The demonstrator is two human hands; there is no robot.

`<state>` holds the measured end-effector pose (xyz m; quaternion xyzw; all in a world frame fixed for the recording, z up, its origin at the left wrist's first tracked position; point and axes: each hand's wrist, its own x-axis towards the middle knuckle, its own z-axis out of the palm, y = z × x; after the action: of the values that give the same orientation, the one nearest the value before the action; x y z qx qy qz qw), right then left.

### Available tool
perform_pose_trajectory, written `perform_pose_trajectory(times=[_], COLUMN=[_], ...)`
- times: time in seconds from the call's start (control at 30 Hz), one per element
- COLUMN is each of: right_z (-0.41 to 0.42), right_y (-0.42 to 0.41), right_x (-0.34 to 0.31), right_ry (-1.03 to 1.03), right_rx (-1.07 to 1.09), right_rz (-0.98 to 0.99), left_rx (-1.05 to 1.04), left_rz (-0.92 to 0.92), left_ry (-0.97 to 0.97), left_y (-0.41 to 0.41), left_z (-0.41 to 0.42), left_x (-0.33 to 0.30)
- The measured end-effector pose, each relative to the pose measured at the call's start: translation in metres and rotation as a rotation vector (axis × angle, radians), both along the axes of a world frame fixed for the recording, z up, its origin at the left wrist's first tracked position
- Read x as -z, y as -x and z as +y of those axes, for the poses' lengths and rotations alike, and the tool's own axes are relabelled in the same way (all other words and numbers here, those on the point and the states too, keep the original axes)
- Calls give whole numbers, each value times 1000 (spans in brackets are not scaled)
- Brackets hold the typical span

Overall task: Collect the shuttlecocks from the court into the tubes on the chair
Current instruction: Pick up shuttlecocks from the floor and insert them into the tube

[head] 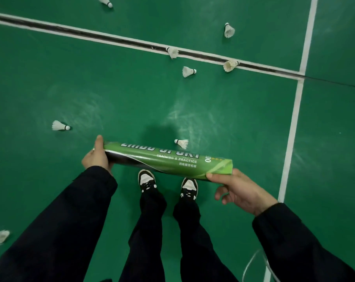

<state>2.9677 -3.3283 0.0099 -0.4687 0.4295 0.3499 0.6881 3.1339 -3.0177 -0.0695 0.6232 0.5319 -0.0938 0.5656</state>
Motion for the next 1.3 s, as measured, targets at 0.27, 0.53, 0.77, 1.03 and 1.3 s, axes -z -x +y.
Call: perform_pose_trajectory(times=[0.27, 0.53, 0.77, 1.03, 1.3], right_z=[28, 48, 71, 76, 84], right_y=[-31, -39, -44, -63, -73], right_x=[20, 26, 44, 196, 444], right_ry=[198, -22, -74, 399, 477], right_rx=[288, 195, 261, 413, -52], right_rz=[34, 23, -14, 7, -15], left_rx=[14, -109, 17, -156, -60], left_rz=[36, -30, 104, 90, 24], left_ry=[64, 134, 628, 491, 470], left_y=[-10, -12, 21, 12, -24], left_z=[26, 47, -3, 18, 62], left_x=[4, 3, -2, 129, 297])
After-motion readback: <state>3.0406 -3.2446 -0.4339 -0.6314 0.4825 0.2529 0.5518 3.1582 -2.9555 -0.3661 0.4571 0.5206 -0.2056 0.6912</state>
